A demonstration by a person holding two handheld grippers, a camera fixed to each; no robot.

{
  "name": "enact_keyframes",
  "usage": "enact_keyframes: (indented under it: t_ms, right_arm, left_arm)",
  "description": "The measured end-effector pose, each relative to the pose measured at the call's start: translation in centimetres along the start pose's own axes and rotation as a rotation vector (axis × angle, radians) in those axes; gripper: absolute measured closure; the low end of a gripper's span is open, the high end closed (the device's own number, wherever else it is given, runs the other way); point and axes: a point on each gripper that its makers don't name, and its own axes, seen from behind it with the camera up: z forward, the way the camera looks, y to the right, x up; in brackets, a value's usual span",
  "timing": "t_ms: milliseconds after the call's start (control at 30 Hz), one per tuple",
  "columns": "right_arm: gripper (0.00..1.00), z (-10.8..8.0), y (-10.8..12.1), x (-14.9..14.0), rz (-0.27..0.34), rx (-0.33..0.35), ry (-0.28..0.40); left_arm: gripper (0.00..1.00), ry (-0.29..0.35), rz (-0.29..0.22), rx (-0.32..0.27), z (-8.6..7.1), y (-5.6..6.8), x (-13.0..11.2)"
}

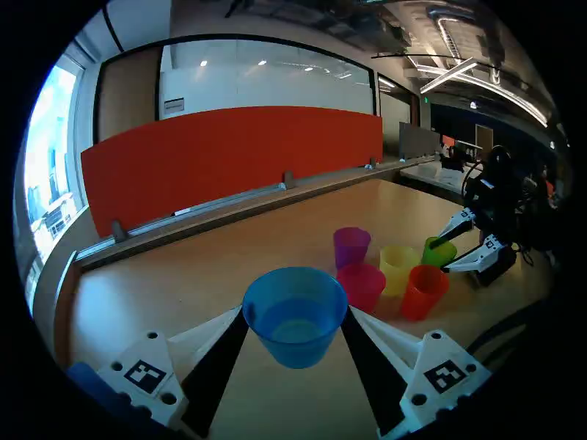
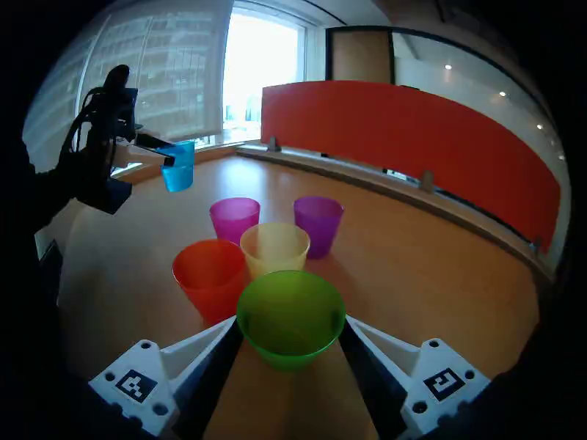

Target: Pour water

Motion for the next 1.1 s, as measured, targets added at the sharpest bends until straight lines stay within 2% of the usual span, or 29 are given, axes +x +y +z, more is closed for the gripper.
enact_keyframes:
  t_ms: [200,600,1100]
  right_arm:
    - [0.1,-0.6,0.4,1.5,0.024,-0.025,0.053]
    - [0.1,-2.0,-0.6,4.2,0.032,-0.049,0.15]
    - [0.1,-4.0,-3.7,8.9,-0.005,-0.042,0.275]
  left_arm:
    - [0.14,0.009,-0.007,0.005,-0.5,0.6,-0.4]
    - [0.14,0.04,0.006,0.004,-1.7,2.6,-0.3]
    - [0.14,0.079,0.025,-0.009,-3.6,5.2,0.3]
